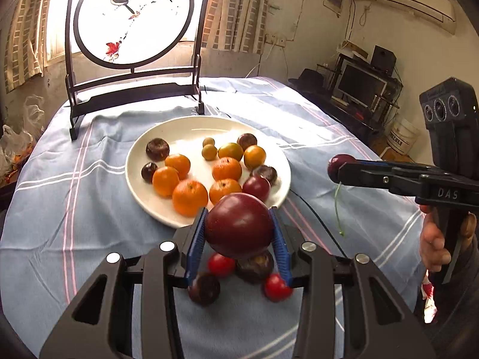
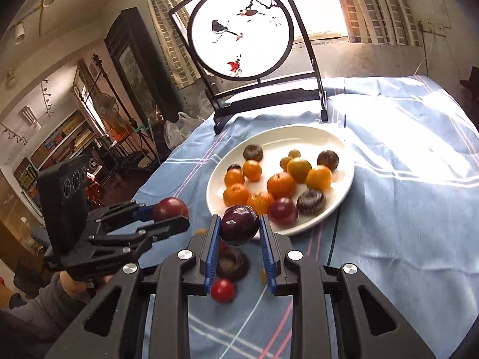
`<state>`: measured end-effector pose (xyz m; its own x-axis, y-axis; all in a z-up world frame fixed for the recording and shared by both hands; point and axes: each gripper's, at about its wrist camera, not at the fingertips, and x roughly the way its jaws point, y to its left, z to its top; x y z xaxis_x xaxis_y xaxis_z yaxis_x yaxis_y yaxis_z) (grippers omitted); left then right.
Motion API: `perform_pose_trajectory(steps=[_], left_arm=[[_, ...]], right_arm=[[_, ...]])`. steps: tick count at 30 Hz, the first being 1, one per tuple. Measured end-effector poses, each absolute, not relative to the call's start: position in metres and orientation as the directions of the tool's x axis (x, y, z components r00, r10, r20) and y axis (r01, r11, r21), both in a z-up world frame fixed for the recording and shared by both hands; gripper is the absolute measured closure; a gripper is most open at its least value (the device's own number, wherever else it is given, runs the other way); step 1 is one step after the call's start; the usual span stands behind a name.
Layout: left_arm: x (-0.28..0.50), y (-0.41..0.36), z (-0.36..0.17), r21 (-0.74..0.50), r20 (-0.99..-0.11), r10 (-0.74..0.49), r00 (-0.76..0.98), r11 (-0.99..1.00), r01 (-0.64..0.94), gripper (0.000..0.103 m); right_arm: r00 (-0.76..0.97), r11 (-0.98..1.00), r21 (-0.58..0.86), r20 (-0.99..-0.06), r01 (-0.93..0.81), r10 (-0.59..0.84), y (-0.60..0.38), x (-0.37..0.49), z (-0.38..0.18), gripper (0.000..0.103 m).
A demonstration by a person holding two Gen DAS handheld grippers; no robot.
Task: Organize fruits
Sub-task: 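Carry the red tomato and plum to the white plate and release them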
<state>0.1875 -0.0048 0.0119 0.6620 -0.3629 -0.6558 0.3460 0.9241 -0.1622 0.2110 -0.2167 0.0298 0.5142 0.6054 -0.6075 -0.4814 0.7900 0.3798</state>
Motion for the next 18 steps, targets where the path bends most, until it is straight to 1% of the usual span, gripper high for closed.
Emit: perform_pose_trajectory(steps=[6,7,8,9,10,11,12,14,18], left_arm=[[0.263,-0.015,-0.012,-0.143,-0.705,-0.302,0.642,0.947,0.289,0.062],[0.272,-0.017,-0.015,-0.136,-0.712,-0.291,0.64,0.95,0.281,0.062],[0.278,-0.018,-0.018,-0.127,-0.72,-0.277,0.636,0.954,0.272,0.06],[0.283,-0.018,-0.019,-0.127,-0.727,-0.275,0.63,0.954,0.27,0.055],[0.285,-0.016,-0.018,-0.14,-0.725,-0.284,0.627,0.953,0.269,0.049],[0.283,-0.013,-0.014,-0.147,-0.716,-0.286,0.637,0.954,0.263,0.036],[0.278,-0.01,-0.01,-0.144,-0.7,-0.281,0.656,0.956,0.256,0.027],[0.263,-0.003,0.0,-0.136,-0.669,-0.28,0.688,0.957,0.257,0.02],[0.225,0.005,0.006,-0.103,-0.659,-0.284,0.696,0.951,0.29,0.019]], right_arm=[[0.511,0.834,0.383,-0.663,-0.396,0.547,-0.189,0.303,0.003,0.077],[0.514,0.84,0.373,-0.669,-0.394,0.538,-0.182,0.313,-0.002,0.075],[0.511,0.844,0.364,-0.677,-0.394,0.53,-0.176,0.32,-0.006,0.075],[0.511,0.852,0.354,-0.687,-0.386,0.517,-0.172,0.324,-0.009,0.072],[0.511,0.858,0.351,-0.694,-0.376,0.507,-0.17,0.326,-0.01,0.061],[0.52,0.86,0.352,-0.689,-0.37,0.505,-0.171,0.325,-0.01,0.053],[0.53,0.859,0.353,-0.679,-0.372,0.508,-0.172,0.321,-0.008,0.051],[0.543,0.857,0.354,-0.666,-0.375,0.512,-0.178,0.31,-0.004,0.051],[0.545,0.843,0.394,-0.643,-0.366,0.537,-0.203,0.28,-0.001,0.051]])
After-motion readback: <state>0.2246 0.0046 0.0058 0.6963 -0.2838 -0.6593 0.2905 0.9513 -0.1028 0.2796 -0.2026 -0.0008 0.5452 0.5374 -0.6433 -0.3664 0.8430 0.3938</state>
